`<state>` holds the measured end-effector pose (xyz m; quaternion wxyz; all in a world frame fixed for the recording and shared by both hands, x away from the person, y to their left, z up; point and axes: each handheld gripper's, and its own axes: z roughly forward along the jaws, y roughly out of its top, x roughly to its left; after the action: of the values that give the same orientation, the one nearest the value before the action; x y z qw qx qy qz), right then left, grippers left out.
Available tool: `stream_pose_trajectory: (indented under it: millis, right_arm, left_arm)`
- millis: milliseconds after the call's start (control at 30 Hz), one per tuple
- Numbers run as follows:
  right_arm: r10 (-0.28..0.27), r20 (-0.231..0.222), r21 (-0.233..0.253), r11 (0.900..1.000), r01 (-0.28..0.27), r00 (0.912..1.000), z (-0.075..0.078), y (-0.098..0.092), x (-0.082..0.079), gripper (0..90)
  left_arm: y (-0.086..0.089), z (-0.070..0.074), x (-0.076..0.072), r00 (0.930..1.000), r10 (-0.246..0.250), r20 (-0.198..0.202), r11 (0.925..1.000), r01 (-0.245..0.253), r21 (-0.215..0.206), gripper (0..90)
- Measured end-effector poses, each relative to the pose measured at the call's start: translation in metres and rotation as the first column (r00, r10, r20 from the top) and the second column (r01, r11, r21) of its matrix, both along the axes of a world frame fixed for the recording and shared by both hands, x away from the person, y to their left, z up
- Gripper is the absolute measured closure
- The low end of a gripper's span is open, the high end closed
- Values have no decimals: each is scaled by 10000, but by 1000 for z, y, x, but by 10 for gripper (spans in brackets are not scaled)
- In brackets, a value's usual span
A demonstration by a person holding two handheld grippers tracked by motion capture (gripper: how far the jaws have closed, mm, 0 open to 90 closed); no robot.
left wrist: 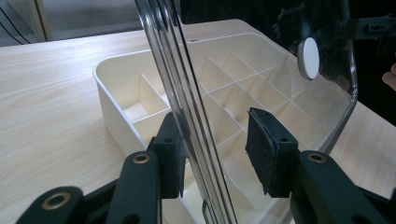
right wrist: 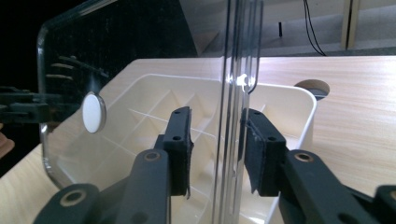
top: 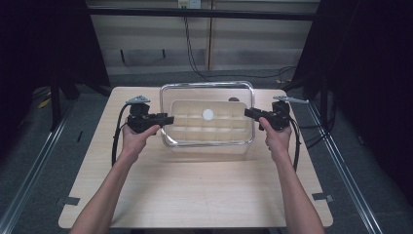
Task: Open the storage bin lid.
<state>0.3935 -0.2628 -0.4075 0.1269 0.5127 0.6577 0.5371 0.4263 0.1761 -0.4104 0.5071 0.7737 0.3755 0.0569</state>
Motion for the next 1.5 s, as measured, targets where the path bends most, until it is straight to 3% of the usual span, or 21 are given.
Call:
stream_pose_trajectory:
  millis: [200,1000,1500]
  right_arm:
    - [178,120,318,9993,-182,9998,7,-2,-6,695]
    - [388,659,208,9990,-403,9971,22,3,-28,698]
    - [513,900,189,9984,-532,9946,21,5,-44,710]
  left_arm:
    - [2,7,-5,9998,146,161,9999,-146,15,606]
    - [12,23,-26,9973,6,731,9997,12,-235,657]
    - [16,17,-38,9974,-100,711,9992,126,-366,657]
